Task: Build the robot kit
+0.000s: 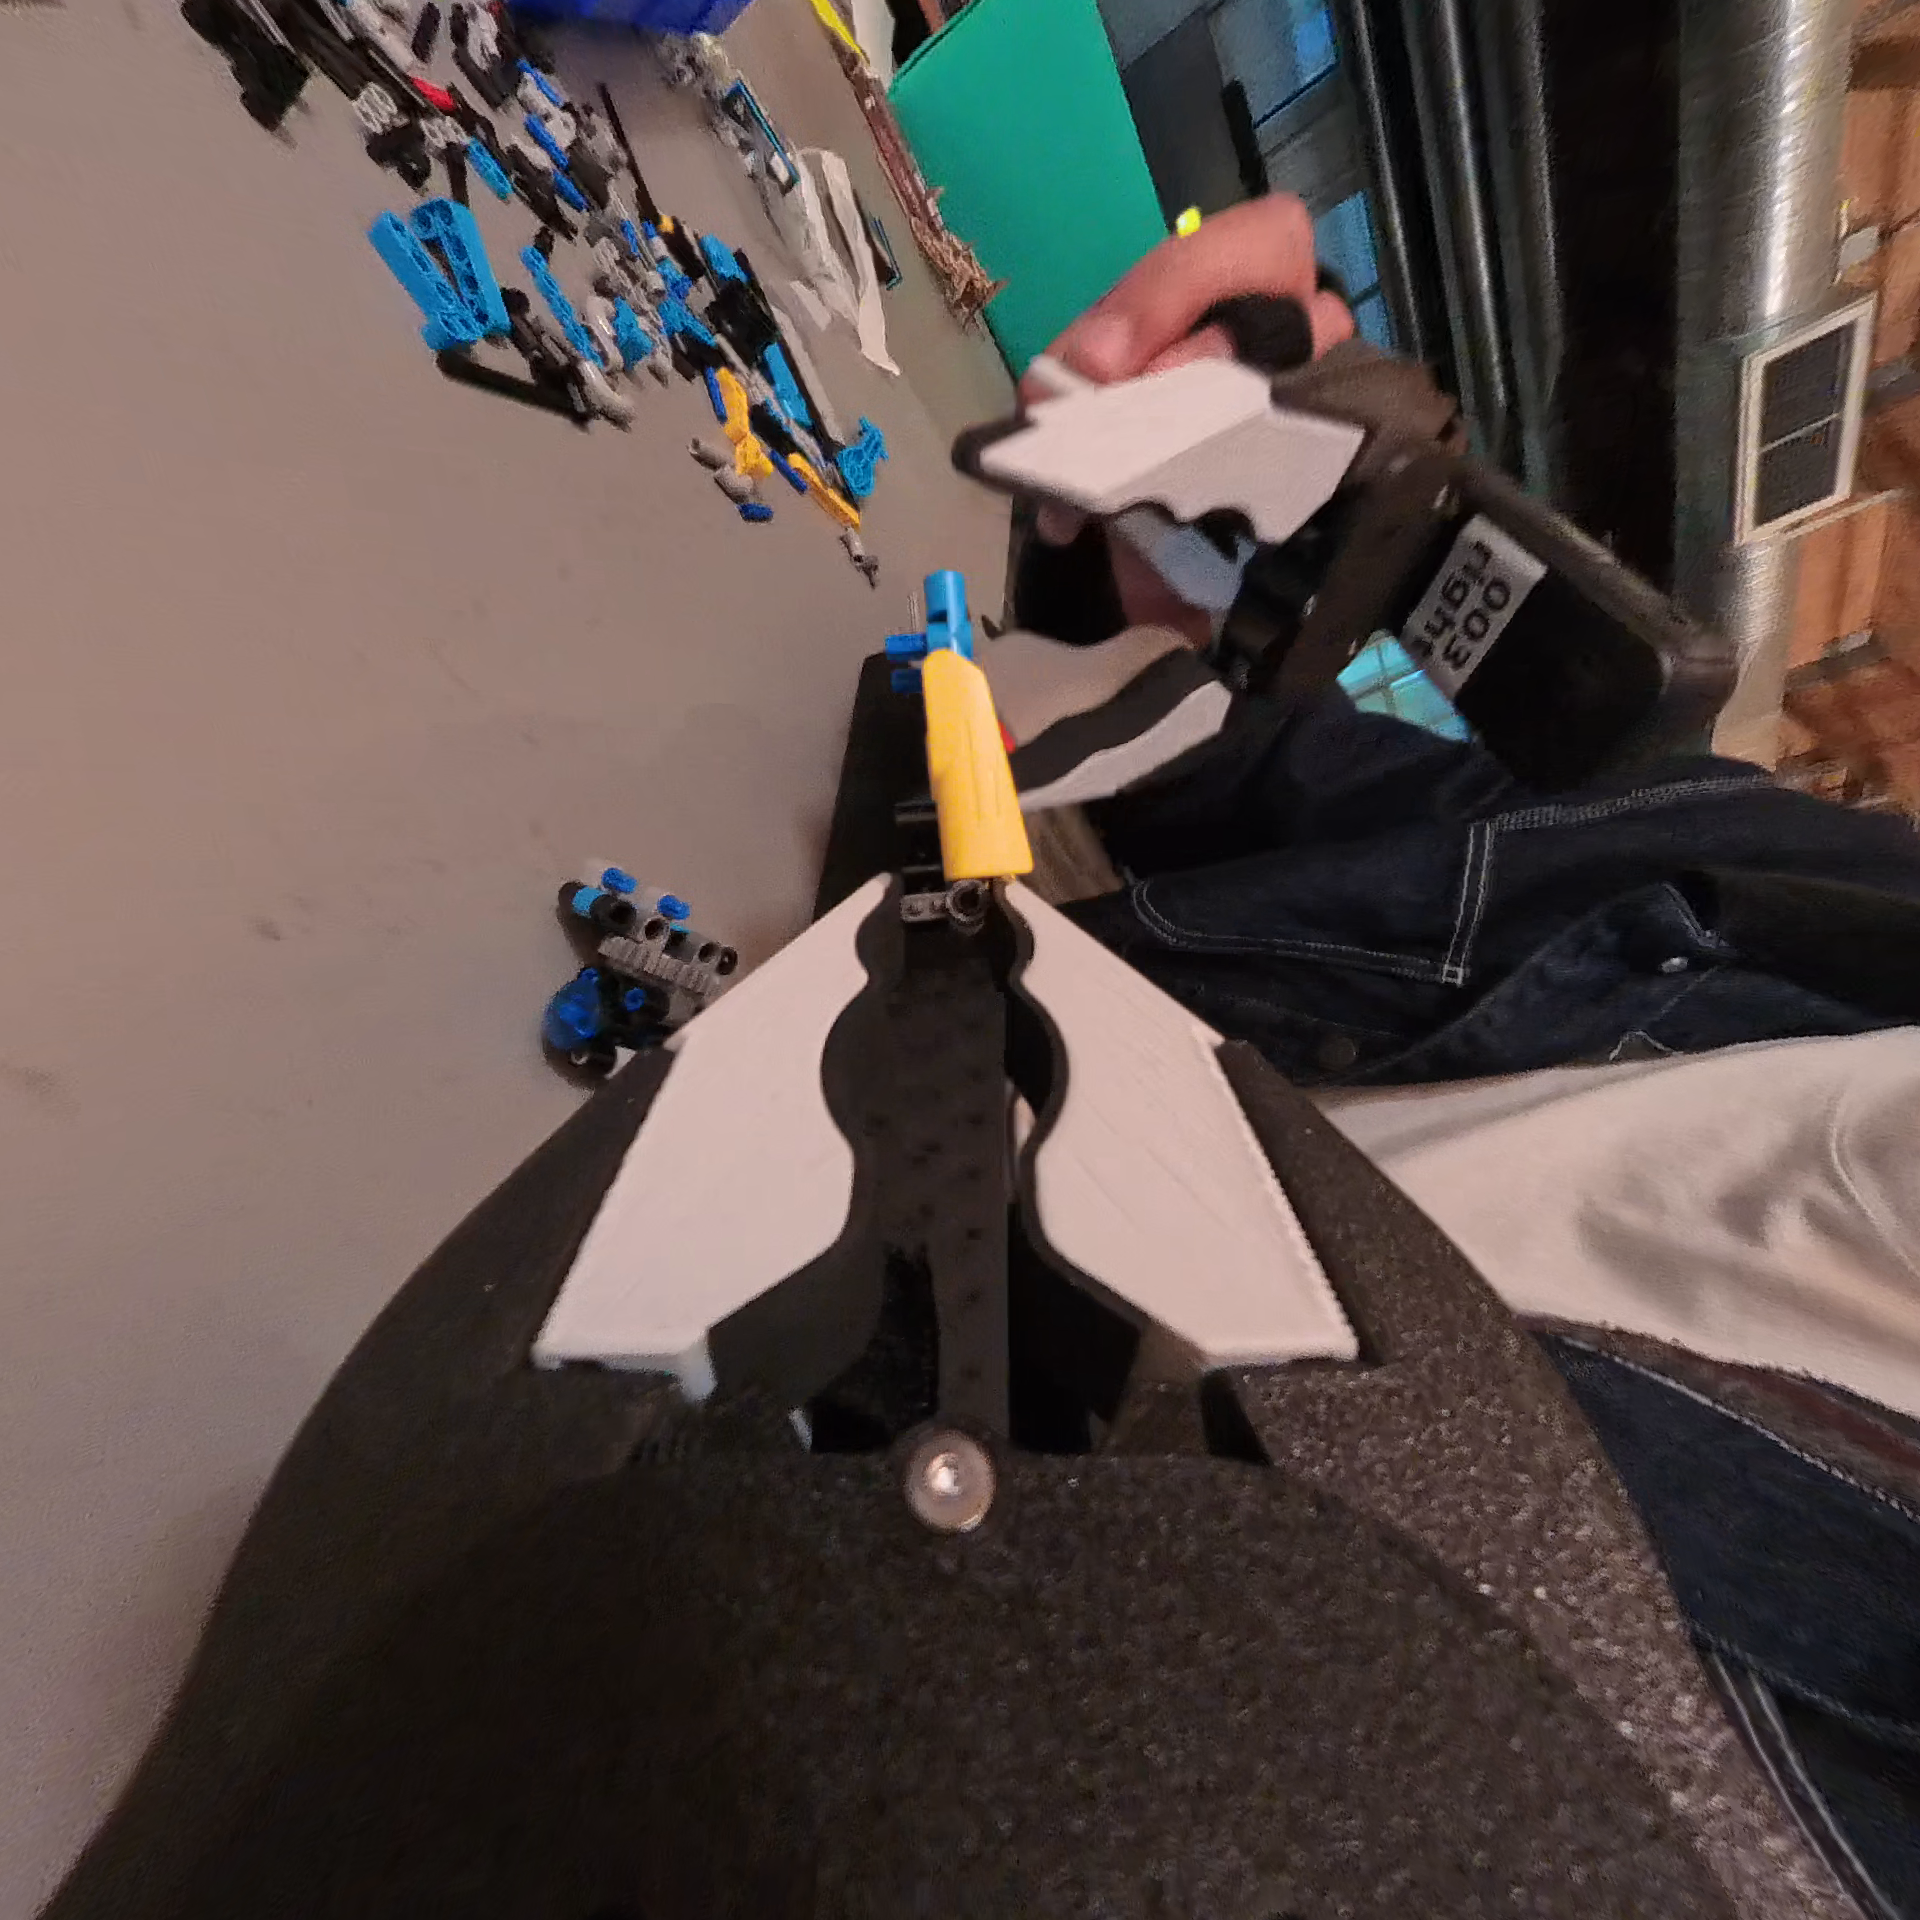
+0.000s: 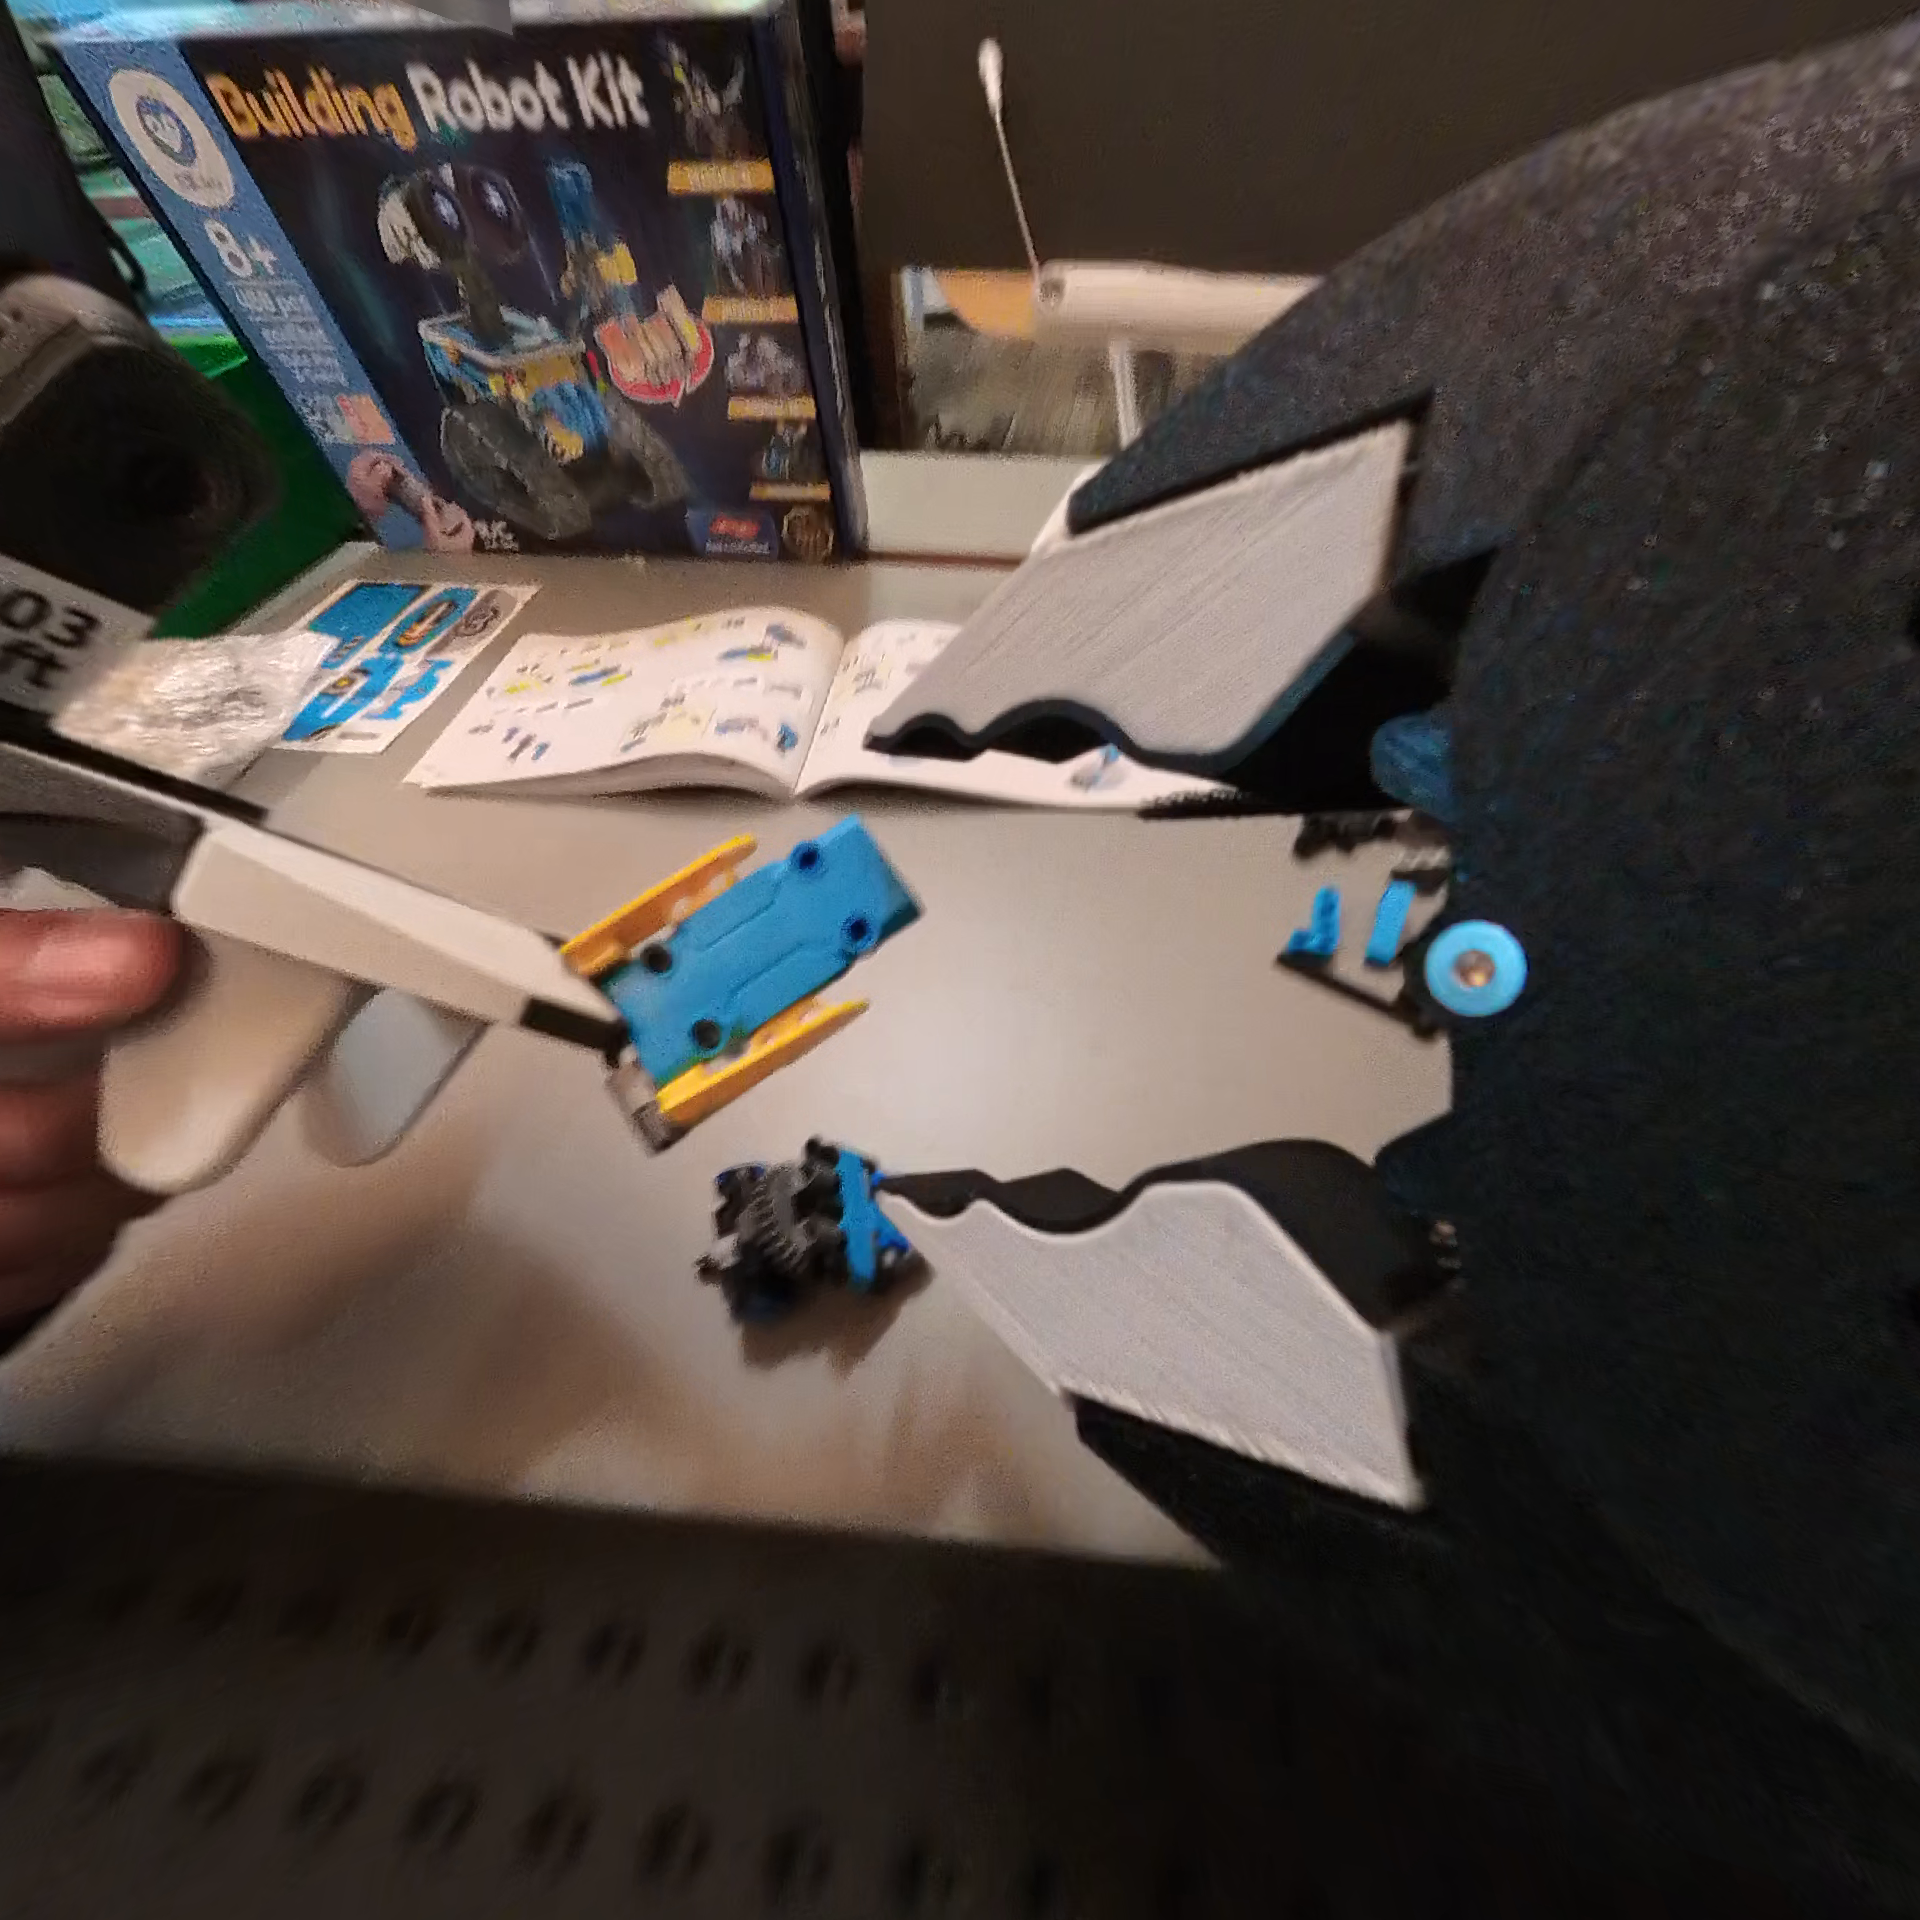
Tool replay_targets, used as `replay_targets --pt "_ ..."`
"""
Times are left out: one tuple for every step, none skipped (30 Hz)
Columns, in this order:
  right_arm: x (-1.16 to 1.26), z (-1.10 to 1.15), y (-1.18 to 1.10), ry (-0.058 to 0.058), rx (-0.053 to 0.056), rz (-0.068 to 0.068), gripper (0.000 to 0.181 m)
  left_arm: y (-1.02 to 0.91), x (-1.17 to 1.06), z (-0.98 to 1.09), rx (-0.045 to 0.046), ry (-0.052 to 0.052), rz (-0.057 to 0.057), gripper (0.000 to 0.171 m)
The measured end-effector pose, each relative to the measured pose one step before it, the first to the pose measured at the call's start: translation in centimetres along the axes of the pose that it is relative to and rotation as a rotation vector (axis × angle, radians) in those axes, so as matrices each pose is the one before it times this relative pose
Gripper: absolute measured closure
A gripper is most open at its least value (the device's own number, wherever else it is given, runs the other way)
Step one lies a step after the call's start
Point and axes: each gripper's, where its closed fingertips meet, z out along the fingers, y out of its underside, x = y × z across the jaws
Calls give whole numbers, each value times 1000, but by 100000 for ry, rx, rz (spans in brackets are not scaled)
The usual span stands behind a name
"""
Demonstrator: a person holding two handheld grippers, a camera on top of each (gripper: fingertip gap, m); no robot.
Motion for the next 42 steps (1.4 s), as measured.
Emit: replay_targets --pt "367 -152 158 -1268 -2295 -1325 100 96 168 -227 -1466 643 152 157" --pt "43 -172 -503 -3185 1566 1249 97 351 137 -97 -2897 1081 -1685 157" --pt "-487 -211 -1221 -5039 5588 547 100 420 -138 88 -3232 -566 -1361 157" --pt "-893 47 -1375 -7010 5346 899 105 364 30 274 -3326 435 -601 157" --pt "-822 371 -1123 -5733 3017 -816 107 448 301 431 -4308 2248 -964 157" --pt "-532 518 -703 -3282 719 -2779 110 160 118 436 -2640 1211 -1024 157" --pt "-513 507 -287 -3640 -1157 -2581 116 59 -54 353 -1894 228 -1067 157" --pt "-337 487 63 -2685 -2509 -1924 118 157 268 306 -2209 2363 -1187 157" --pt "-111 430 413 -875 -3919 -1997 121 145 466 223 -1777 3651 -1067 157" --pt "-121 279 521 -421 -3781 -2330 132 -105 -59 79 237 -16 -534 157" --pt "-84 160 374 185 -2494 -1531 136 -103 -262 -42 474 -1390 96 157" --pt "-31 27 58 712 -335 -986 138 27 -19 -23 -142 559 -326 157" --pt "-109 -68 -175 -52 1053 -76 139 124 81 57 -502 1331 -738 158" --pt "-137 5 -12 -832 254 887 139 33 -47 73 112 348 -526 157" --pt "29 65 157 253 -37 1074 139 -164 -159 0 1217 -542 -710 158" --pt "109 104 237 916 420 1076 138 -123 -205 15 940 -975 131 157" --pt "-118 127 110 -561 1330 2046 138 -10 -210 73 136 -1067 629 157" --pt "-70 178 157 -262 739 2693 138 -73 -328 70 667 -1622 387 158" --pt "-136 148 106 -588 737 2023 137 102 -190 123 -413 -715 584 157" --pt "-246 33 -82 -955 1314 699 137 168 24 141 -981 919 132 157" --pt "-72 -44 -78 440 841 -136 138 -28 16 45 76 904 -440 158" --pt "7 21 187 -45 -754 697 138 -33 -72 55 201 301 2 157" --pt "-131 -29 12 -1649 -36 1119 138 25 19 103 -325 1187 -775 157" --pt "13 -46 28 -728 85 789 138 -133 -8 3 666 1158 -851 157" --pt "312 2 229 279 -1005 2248 139 -370 -112 -170 1959 87 1004 157" --pt "407 30 306 -442 -1560 4235 139 -338 -241 -309 1653 -1042 3424 155" --pt "102 47 428 -2535 -2249 3358 139 -216 -553 -447 630 -2906 4990 148" --pt "188 123 638 -1992 -2955 2932 139 -204 -980 -617 867 -5291 6994 132" --pt "226 185 556 -1987 -2220 3422 139 55 -1491 -642 95 -8695 9311 119" --pt "135 185 185 -2254 188 3426 139 480 -1786 -435 -1548 -11569 12039 112" --pt "-195 222 -77 -4286 1262 3978 139 641 -1555 -140 -1828 -11682 12733 107" --pt "-158 261 -51 -3524 107 3142 139 795 -646 206 -2711 -7206 10612 103" --pt "10 310 64 -955 -1253 203 139 616 383 358 -2973 -1541 6943 102" --pt "29 372 237 -505 -2990 -622 139 381 582 409 -2773 -398 5322 101" --pt "44 424 325 -767 -3734 182 139 284 281 425 -2480 -2039 5371 99" --pt "61 385 221 -802 -2902 175 139 199 -38 403 -1769 -3257 4359 100" --pt "-93 350 22 -1583 -1256 42 139 239 -106 420 -2123 -2615 2747 100" --pt "36 299 29 -589 -1182 74 139 160 18 370 -2047 -1036 1816 100" --pt "162 217 79 376 -1257 -193 139 11 6 286 -1109 -927 1391 100" --pt "12 181 71 -353 -1212 -404 139 -85 -45 207 -392 -1113 1148 102" --pt "146 131 109 504 -1790 -429 139 2 140 151 -589 247 1034 102" --pt "189 70 37 711 -1316 -365 139 103 157 121 -884 308 960 102"
